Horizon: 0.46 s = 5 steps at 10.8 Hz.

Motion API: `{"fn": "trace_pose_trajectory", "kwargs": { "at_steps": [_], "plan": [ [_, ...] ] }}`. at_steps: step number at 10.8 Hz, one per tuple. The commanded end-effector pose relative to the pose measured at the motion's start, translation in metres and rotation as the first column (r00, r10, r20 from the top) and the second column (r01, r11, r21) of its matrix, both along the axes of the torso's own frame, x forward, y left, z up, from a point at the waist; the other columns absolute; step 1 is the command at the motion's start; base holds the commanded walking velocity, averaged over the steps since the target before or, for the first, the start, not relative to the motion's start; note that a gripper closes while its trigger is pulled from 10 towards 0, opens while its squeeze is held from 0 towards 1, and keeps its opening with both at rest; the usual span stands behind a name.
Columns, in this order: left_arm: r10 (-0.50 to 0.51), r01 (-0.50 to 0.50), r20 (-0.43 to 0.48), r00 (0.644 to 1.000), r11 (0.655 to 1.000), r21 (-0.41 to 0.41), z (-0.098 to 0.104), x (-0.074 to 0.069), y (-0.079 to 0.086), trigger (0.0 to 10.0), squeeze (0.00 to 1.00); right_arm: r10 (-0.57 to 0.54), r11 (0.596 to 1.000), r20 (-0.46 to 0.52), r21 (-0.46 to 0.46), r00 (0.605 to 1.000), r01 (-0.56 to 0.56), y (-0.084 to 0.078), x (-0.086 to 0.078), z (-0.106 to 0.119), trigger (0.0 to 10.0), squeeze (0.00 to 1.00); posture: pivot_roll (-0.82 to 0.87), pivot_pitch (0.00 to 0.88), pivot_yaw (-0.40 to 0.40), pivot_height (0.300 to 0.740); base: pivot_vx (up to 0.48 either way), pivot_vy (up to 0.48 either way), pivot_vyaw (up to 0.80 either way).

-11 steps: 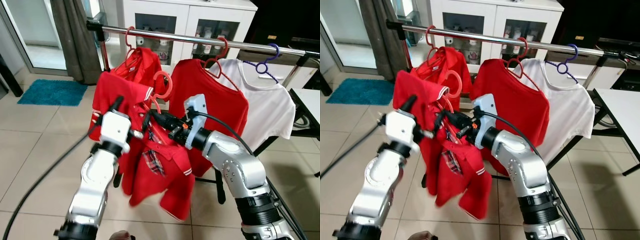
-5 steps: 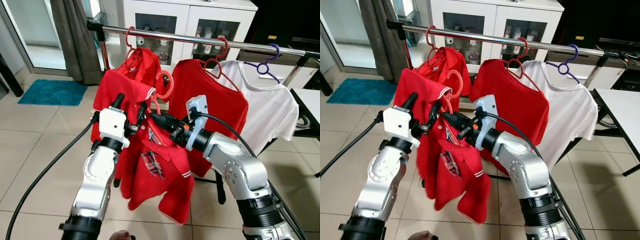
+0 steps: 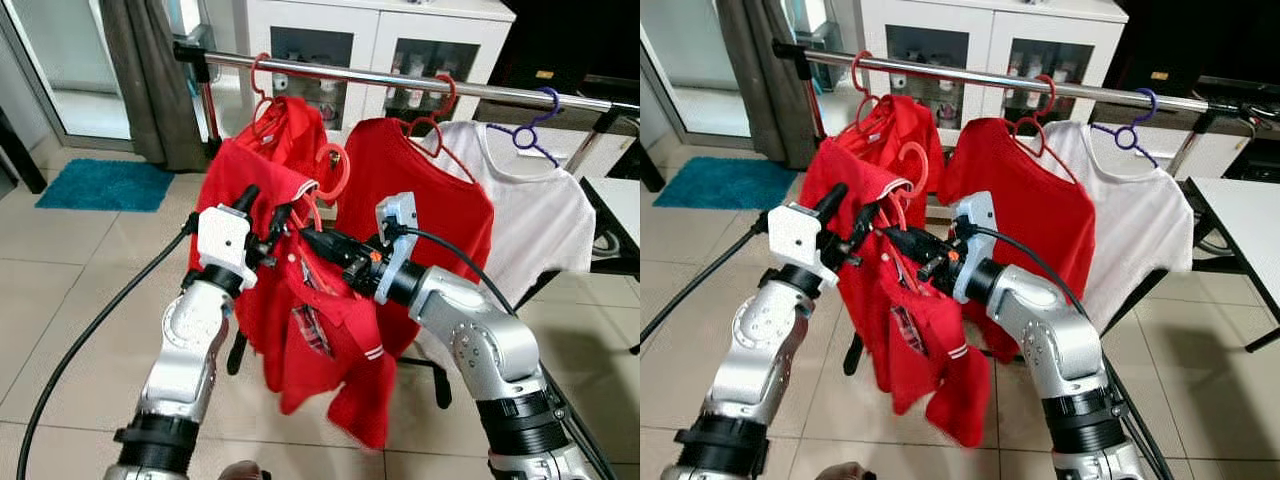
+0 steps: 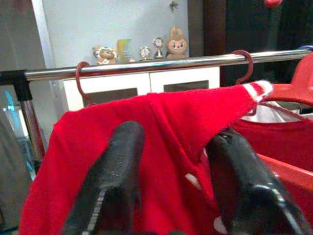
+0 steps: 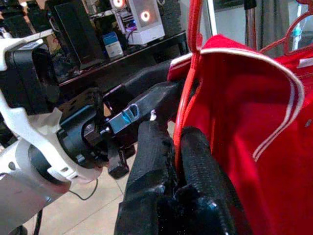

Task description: Hang hanger

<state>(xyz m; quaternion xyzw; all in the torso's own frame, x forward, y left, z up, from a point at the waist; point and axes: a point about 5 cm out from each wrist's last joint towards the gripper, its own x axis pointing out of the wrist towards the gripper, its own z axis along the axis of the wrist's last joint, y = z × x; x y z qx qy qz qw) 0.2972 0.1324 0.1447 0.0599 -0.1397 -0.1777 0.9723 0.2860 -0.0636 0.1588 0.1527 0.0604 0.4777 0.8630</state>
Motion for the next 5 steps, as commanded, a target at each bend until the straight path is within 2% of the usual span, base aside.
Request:
{"fn": "trace_pose_trajectory", "kwargs": {
  "at_steps": [1, 5],
  "plan": [
    [-0.012, 0.013, -0.058, 0.998, 1.000, 0.017, -0.0093, 0.0022, -0.0019, 0.0, 0.00, 0.086, 0.992, 0.122, 0.081, 0.989, -0.097, 0.0083, -0.0088, 0.0274, 0.0, 0.00, 0.05, 0.000, -0.013, 0.740, 0.000, 0.000, 0.00],
    [-0.008, 0.005, -0.076, 0.997, 0.999, -0.042, -0.0080, -0.0007, 0.0061, 0.0, 0.00, 0.056, 0.996, 0.124, 0.057, 0.991, -0.064, 0.0061, -0.0063, 0.0248, 0.0, 0.00, 0.06, 0.000, -0.008, 0.740, 0.000, 0.000, 0.00]
  ]
}}
